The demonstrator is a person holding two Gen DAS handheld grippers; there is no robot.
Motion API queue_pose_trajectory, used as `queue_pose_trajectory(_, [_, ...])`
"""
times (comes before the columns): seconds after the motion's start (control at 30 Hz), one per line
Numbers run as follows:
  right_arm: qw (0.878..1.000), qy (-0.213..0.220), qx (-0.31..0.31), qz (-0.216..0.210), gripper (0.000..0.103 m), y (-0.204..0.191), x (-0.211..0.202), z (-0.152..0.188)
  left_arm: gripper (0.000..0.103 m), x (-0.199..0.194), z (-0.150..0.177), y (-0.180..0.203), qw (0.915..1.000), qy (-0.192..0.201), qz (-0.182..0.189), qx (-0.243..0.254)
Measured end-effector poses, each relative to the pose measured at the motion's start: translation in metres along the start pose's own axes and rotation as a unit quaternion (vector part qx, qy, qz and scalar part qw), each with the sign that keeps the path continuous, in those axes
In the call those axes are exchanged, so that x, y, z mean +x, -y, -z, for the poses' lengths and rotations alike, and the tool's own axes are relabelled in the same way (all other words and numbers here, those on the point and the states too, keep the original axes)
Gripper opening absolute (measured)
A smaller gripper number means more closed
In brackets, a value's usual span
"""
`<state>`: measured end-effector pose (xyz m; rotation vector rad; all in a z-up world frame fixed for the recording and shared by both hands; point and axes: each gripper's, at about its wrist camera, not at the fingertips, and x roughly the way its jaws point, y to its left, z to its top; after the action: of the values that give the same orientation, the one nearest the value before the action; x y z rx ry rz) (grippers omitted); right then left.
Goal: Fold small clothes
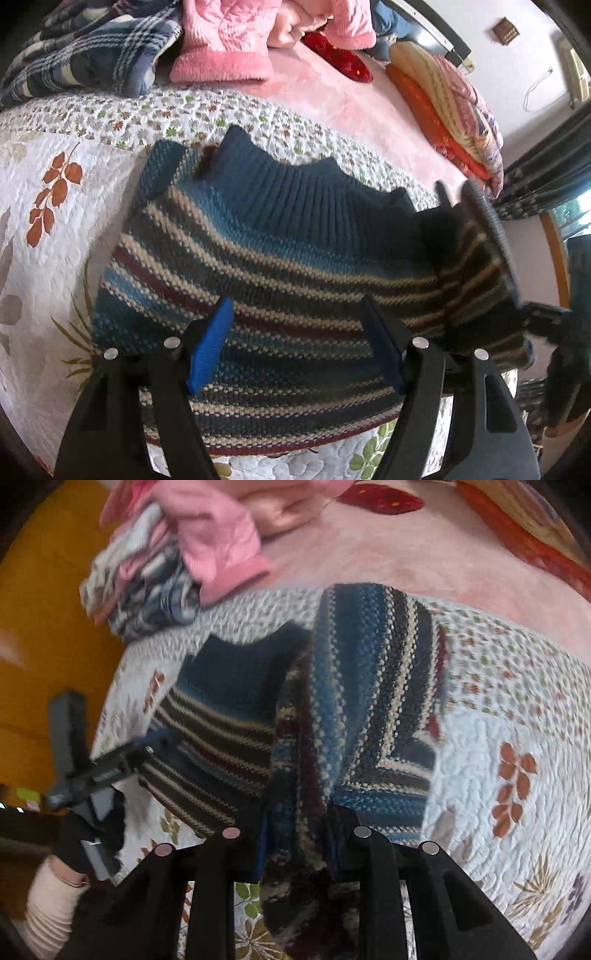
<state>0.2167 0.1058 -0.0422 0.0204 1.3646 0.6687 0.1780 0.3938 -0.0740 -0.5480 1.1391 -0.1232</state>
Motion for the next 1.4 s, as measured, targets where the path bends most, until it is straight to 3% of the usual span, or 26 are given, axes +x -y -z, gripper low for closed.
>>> queue_pose_trajectory(0.27, [0.999, -0.035, -0.004, 0.024, 0.027, -0.022, 0.052, -0.004, 0.07, -0.005, -0.005, -0.005, 0.9999, 0.007, 0.006, -0.013])
queue_pose_trajectory(0.37, [0.999, -0.039, 0.008, 0.002, 0.036, -0.024, 0.06, -0.003, 0.07, -0.007, -0.006, -0.007, 0.9998, 0.01, 0.01, -0.017])
queue_pose_trajectory(0.53, [0.999, -0.041, 0.023, -0.025, 0.038, -0.024, 0.068, -0.002, 0.07, -0.005, -0.006, -0.006, 0.9996, 0.005, 0.019, -0.02])
queue_pose_trajectory(0.63, [0.998, -0.038, 0.032, -0.047, 0.044, -0.019, 0.067, 0.0, 0.07, -0.002, -0.004, -0.002, 0.9994, -0.003, 0.028, -0.022])
queue_pose_trajectory(0.8, [0.994, -0.042, 0.064, -0.083, 0.045, -0.006, 0.062, -0.002, 0.07, 0.003, 0.001, 0.007, 0.9986, -0.017, 0.045, -0.021])
queue_pose_trajectory(0.9, [0.991, -0.022, 0.066, -0.116, 0.052, -0.003, 0.033, 0.004, 0.07, 0.003, 0.003, 0.015, 0.9979, -0.022, 0.059, -0.017])
queue_pose_trajectory(0.97, [0.991, -0.005, 0.06, -0.117, 0.055, 0.0, 0.014, 0.009, 0.07, 0.002, 0.005, 0.022, 0.997, -0.025, 0.072, -0.014])
queue_pose_trajectory(1.2, [0.99, 0.034, 0.098, -0.093, 0.06, 0.058, -0.036, 0.057, 0.071, 0.017, 0.015, 0.043, 0.9923, -0.059, 0.108, -0.012])
queue_pose_trajectory(1.4, [0.982, -0.005, 0.165, -0.086, 0.059, 0.106, -0.013, 0.079, 0.071, 0.039, 0.02, 0.058, 0.9871, -0.067, 0.141, -0.036])
